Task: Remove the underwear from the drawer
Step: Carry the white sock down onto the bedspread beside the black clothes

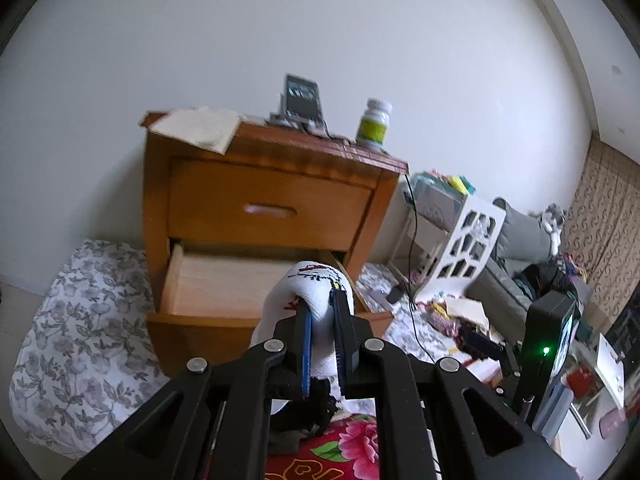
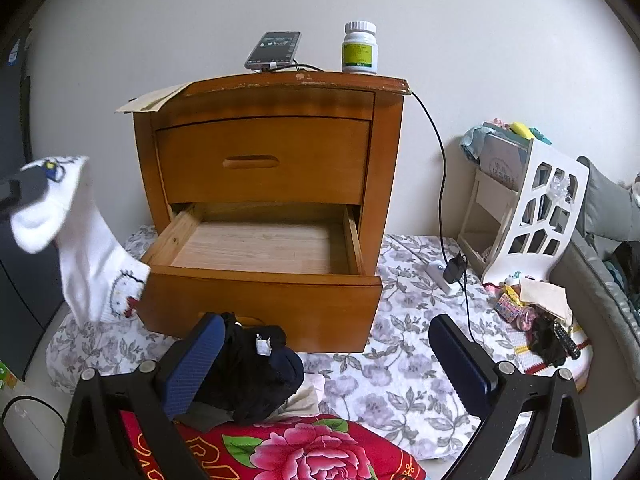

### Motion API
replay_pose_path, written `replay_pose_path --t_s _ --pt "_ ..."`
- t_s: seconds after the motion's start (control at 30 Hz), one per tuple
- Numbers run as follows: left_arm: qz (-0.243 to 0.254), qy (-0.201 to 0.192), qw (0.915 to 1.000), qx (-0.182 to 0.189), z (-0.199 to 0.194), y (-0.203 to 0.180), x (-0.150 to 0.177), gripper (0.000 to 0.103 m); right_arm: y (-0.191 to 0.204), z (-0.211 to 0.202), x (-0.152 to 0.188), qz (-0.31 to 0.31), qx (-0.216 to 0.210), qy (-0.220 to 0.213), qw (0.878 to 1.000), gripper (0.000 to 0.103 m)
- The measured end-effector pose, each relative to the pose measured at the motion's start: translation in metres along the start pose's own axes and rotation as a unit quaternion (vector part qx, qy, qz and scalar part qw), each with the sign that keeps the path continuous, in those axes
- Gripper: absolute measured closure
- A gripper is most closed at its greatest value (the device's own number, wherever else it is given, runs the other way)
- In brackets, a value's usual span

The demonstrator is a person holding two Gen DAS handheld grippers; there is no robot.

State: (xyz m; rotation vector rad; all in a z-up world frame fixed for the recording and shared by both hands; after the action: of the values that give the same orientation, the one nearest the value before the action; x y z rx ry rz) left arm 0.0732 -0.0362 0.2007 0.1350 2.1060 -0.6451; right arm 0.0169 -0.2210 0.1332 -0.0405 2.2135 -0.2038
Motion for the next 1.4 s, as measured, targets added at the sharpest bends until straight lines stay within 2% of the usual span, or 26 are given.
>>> replay_pose_path --t_s 0.13,0.3,0.43,0.63,1.0,1.23,1.33,1.4 --pt "0.001 0.035 0.9993 0.014 0.024 -0.003 0.01 0.093 0.0 0.007 0.004 0.001 -0.002 0.009 1.0 0.0" --pt "-0.002 0.08 0.9967 0.013 0.058 0.003 0.028 0.093 -0.002 0.018 0.009 0.002 -0.005 0.022 1.0 0.0" --pt "-0.035 0.135 0.9901 0.008 0.095 0.025 0.052 0.093 -0.002 0.025 0.013 0.002 -0.006 0.031 0.999 0.0" --pt "-0.065 0.194 0.9786 -0.018 0.13 0.051 0.085 0.093 0.001 0.034 0.017 -0.001 -0.009 0.043 0.999 0.0" --pt "-0.08 0.262 0.9605 -0.051 0.16 0.068 0.128 0.093 0.007 0.044 0.023 -0.012 -0.016 0.057 0.998 0.0" --pt "-0.089 0.279 0.9543 -0.06 0.167 0.076 0.14 0.093 0.011 0.049 0.026 -0.017 -0.02 0.066 0.997 0.0" --pt "-0.087 0.284 0.9527 -0.064 0.166 0.075 0.14 0.089 0.014 0.05 0.027 -0.022 -0.023 0.07 0.997 0.0" --pt "-0.084 0.285 0.9523 -0.068 0.163 0.076 0.14 0.078 0.016 0.05 0.028 -0.025 -0.025 0.072 0.997 0.0"
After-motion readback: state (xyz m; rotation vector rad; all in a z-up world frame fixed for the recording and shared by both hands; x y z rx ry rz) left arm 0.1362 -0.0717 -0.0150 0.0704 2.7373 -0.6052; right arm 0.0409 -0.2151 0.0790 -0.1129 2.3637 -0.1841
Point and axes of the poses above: each gripper's, at about its wrist camera, not at the fingertips, and z roughly the way its jaws point, y to its left, x to its underside, the point moved 2 cm from there along z, roughly the way its jaws point, and after that the axes turned 8 degrees about -z, right-handed, at the moved point
